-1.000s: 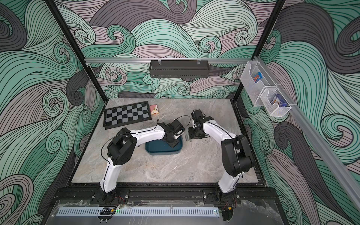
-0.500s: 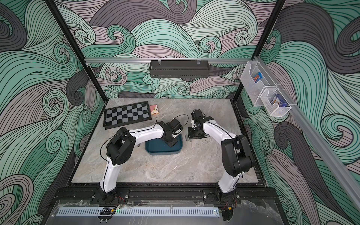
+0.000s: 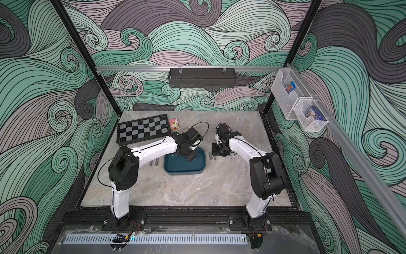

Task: Take out the socket from the storage box
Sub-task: Pick up the socket head from the storage box, then place the socket head at the center of the board.

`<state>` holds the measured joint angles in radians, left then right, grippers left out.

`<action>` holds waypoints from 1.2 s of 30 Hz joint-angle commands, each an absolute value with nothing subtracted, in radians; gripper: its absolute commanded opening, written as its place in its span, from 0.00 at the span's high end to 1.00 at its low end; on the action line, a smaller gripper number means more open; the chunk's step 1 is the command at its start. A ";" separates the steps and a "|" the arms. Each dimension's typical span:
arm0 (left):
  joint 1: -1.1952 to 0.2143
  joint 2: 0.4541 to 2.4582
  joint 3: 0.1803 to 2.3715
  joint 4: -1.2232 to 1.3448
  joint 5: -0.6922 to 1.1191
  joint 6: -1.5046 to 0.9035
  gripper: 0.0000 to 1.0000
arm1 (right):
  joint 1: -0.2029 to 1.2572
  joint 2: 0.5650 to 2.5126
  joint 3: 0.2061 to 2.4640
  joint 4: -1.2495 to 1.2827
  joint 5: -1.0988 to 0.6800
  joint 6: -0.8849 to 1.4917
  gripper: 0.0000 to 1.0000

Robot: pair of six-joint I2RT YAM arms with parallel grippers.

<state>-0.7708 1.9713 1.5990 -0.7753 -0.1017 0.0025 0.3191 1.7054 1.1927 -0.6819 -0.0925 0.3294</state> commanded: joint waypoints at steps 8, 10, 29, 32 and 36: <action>-0.606 1.727 1.495 -0.829 -0.126 -0.036 1.00 | 0.313 1.690 1.191 -0.677 -0.110 0.339 0.62; -0.546 1.685 1.439 -0.823 -0.124 -0.048 1.00 | 0.314 1.690 1.189 -0.675 -0.113 0.341 0.62; -0.167 1.707 1.225 -0.765 -0.201 -0.092 1.00 | 0.313 1.680 1.175 -0.657 -0.144 0.350 0.62; -0.163 1.730 1.194 -0.737 -0.191 -0.099 1.00 | 0.314 1.678 1.178 -0.656 -0.142 0.350 0.62; -0.154 1.762 1.174 -0.713 -0.172 -0.098 1.00 | 0.313 1.673 1.180 -0.657 -0.140 0.350 0.62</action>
